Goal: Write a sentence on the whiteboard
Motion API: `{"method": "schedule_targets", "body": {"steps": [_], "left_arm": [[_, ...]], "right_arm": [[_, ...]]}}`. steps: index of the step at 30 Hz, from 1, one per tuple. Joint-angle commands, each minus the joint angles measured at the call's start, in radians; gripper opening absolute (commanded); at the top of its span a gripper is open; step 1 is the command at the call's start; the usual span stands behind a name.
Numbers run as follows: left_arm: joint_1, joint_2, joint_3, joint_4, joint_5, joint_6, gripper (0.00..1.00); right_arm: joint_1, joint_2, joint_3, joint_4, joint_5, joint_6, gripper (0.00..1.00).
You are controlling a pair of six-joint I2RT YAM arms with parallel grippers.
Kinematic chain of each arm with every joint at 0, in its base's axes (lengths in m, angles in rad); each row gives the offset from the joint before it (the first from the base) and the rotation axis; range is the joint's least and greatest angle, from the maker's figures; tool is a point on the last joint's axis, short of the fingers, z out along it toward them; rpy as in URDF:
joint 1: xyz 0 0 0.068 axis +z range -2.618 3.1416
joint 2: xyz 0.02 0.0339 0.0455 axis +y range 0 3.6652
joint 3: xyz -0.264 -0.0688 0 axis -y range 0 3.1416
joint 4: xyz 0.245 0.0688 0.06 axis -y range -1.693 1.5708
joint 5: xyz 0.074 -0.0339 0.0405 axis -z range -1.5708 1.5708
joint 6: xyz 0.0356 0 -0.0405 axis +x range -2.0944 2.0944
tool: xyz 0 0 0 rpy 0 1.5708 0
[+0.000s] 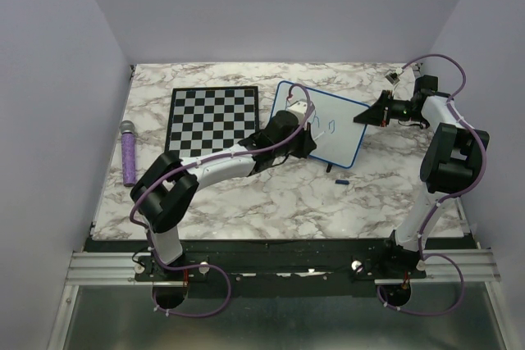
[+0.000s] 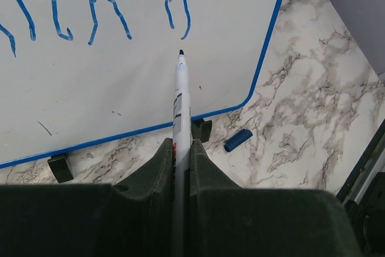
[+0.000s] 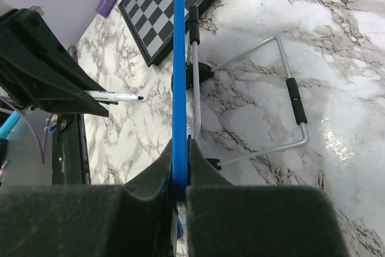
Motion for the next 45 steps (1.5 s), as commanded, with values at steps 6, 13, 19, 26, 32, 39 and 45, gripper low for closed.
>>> {"method": "schedule_targets", "body": {"steps": [6,13,19,26,32,39,45], "left_arm": [[0.003,0.064,0.12,-0.023,0.03,0.005,0.0],[0.0,0.122,0.19,-0.061,0.05,0.014,0.0],[-0.002,0.168,0.238,-0.1,0.055,0.023,0.0],[-0.004,0.197,0.269,-0.12,0.057,0.028,0.0],[-0.004,0.213,0.287,-0.135,0.063,0.032,0.0],[-0.002,0.231,0.316,-0.153,0.069,0.031,0.0],[0.0,0.239,0.345,-0.166,0.061,0.034,0.0]], "right_arm": [[0.007,-0.032,0.017,0.022,0.041,-0.042,0.01],[0.007,-0.032,0.017,0.022,0.038,-0.041,0.01],[0.007,-0.03,0.017,0.022,0.039,-0.042,0.01],[0.007,-0.029,0.019,0.022,0.038,-0.042,0.0],[0.007,-0.027,0.019,0.022,0.038,-0.041,0.0],[0.007,-0.029,0.019,0.022,0.037,-0.042,0.01],[0.007,-0.029,0.019,0.021,0.038,-0.042,0.01]]}}
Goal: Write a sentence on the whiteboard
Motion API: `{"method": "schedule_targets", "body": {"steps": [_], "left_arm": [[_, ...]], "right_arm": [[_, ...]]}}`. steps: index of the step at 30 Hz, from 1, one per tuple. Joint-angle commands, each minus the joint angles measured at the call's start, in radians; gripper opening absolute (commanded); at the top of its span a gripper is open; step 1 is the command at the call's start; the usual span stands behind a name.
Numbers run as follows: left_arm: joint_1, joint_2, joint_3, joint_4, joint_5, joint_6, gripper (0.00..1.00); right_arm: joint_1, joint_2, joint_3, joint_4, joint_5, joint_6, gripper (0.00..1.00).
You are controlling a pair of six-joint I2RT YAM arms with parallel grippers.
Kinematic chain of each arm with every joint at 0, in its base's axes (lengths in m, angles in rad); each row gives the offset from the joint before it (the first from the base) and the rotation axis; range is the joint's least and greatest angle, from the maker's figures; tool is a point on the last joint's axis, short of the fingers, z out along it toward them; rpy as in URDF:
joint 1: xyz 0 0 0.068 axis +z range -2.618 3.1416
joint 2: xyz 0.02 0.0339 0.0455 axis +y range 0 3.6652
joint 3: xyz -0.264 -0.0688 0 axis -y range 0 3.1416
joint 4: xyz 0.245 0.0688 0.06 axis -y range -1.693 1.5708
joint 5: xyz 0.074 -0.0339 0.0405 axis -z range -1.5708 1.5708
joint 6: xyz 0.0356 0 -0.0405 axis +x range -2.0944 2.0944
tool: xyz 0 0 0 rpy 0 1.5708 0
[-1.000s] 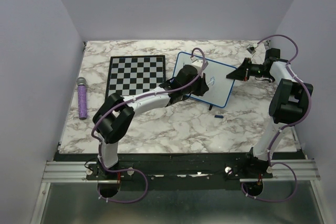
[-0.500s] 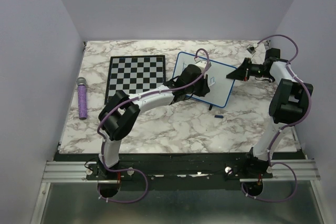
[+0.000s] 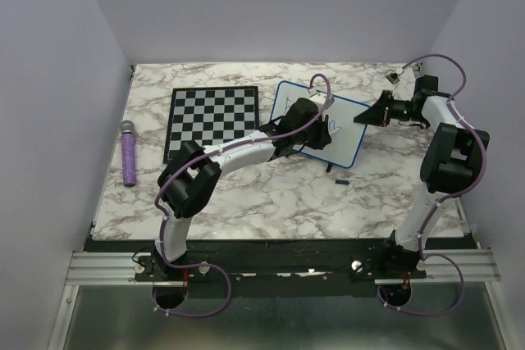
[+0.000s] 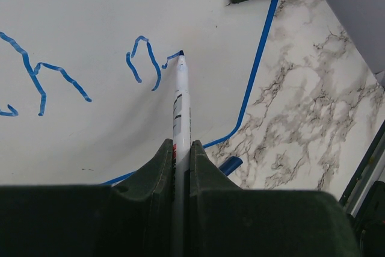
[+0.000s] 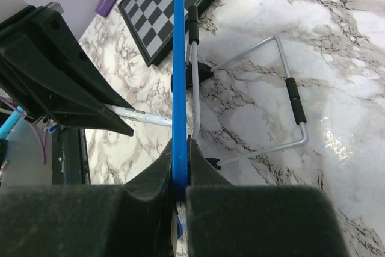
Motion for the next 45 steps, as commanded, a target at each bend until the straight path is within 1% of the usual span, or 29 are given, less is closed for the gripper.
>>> {"method": "schedule_targets", "body": {"steps": [1,12,45], "left_arm": [[-0.002,0.029,0.042,-0.026,-0.001,0.012,0.0],[0.021,0.023,0.034,-0.026,-0.044,-0.014,0.0],[0.051,-0.019,-0.038,-0.023,-0.041,-0.016,0.0]], "right_arm": [[0.006,-0.029,0.019,0.02,0.037,-0.042,0.0],[0.006,-0.028,0.019,0.019,0.037,-0.043,0.01],[0.007,-0.022,0.023,0.006,0.034,-0.049,0.01]]}}
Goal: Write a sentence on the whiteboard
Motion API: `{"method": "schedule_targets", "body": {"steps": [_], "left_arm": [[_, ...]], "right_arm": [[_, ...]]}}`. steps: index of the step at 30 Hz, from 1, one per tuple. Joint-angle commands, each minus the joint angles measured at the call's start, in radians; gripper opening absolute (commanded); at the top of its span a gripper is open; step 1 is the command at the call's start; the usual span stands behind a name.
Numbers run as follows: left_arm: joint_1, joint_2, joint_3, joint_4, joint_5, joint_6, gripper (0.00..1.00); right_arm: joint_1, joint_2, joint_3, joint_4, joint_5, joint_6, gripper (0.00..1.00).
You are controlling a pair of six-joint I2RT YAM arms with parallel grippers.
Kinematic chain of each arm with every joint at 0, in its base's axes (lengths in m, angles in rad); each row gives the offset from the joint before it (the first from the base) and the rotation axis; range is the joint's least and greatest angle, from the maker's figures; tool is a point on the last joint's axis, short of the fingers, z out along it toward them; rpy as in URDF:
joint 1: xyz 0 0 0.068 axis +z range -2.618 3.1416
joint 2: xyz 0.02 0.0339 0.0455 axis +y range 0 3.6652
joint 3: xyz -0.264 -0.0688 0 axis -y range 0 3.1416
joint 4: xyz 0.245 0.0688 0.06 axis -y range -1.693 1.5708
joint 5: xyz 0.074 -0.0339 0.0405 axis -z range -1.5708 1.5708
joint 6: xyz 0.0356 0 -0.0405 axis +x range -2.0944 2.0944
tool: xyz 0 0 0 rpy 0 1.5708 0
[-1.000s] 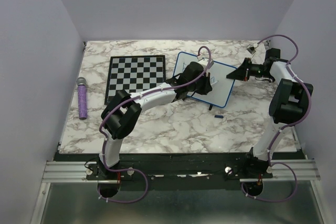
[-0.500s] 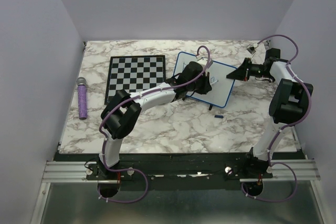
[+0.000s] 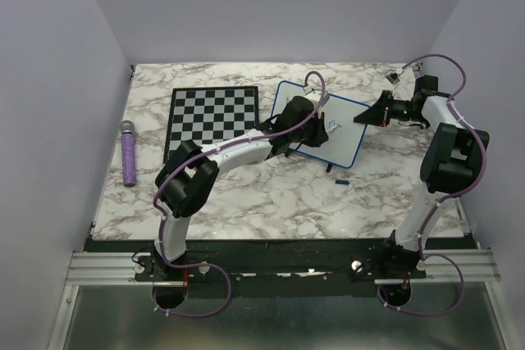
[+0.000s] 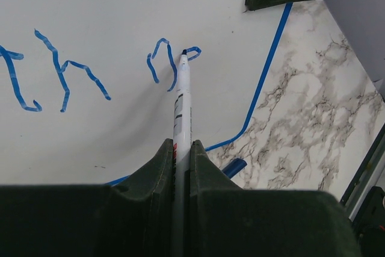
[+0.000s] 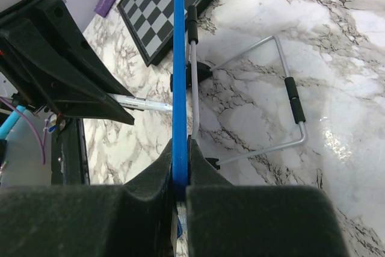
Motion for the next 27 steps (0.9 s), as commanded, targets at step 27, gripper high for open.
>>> {"method": "schedule_targets", "body": {"steps": [27], "left_arm": [[0.016,-0.004,-0.049,-0.056,0.025,0.001,0.0]], "right_arm": [[0.009,-0.022,0.028,0.005,0.03,-0.049,0.01]]}}
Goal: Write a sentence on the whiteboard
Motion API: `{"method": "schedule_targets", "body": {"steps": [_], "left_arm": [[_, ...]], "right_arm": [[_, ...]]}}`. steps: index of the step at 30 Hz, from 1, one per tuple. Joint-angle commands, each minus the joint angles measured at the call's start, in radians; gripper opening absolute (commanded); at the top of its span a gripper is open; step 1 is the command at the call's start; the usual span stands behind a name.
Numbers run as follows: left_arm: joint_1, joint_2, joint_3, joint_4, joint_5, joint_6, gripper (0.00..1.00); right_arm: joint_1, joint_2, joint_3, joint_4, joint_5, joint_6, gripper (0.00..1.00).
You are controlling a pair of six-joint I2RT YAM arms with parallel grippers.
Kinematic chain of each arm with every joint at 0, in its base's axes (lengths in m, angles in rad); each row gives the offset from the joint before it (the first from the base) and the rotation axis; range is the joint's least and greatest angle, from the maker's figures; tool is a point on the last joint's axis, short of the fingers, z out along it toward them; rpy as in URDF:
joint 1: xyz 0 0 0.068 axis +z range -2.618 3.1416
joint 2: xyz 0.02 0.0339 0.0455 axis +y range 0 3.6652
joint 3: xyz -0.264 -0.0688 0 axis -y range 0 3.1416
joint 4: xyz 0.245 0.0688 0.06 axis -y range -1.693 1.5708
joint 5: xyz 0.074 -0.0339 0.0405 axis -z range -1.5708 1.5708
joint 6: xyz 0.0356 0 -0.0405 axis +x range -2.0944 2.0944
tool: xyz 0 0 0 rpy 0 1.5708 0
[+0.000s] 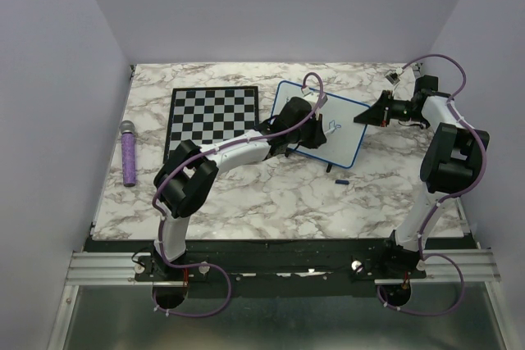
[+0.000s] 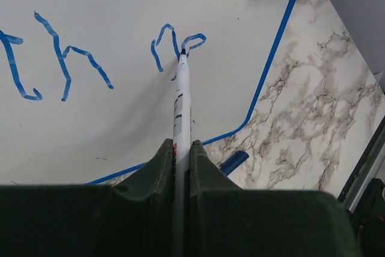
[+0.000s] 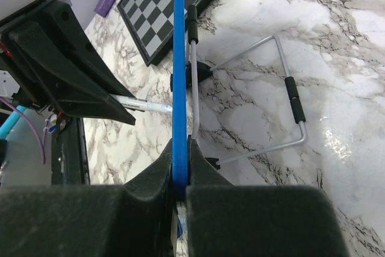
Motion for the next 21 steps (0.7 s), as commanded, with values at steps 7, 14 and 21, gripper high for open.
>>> {"method": "schedule_targets", "body": {"steps": [7,14,21], "left_arm": [[0.001,0.009,-0.027,-0.062,0.009,0.001,0.0],[-0.005,0.008,-0.029,-0.061,0.022,0.001,0.0],[-0.008,0.015,-0.004,-0.058,0.041,0.004,0.0]], "right_arm": [[0.01,-0.022,0.03,0.005,0.031,-0.047,0.01],[0.013,-0.022,0.031,0.005,0.033,-0.047,0.0],[0.015,-0.024,0.03,0.005,0.033,-0.047,0.01]]}}
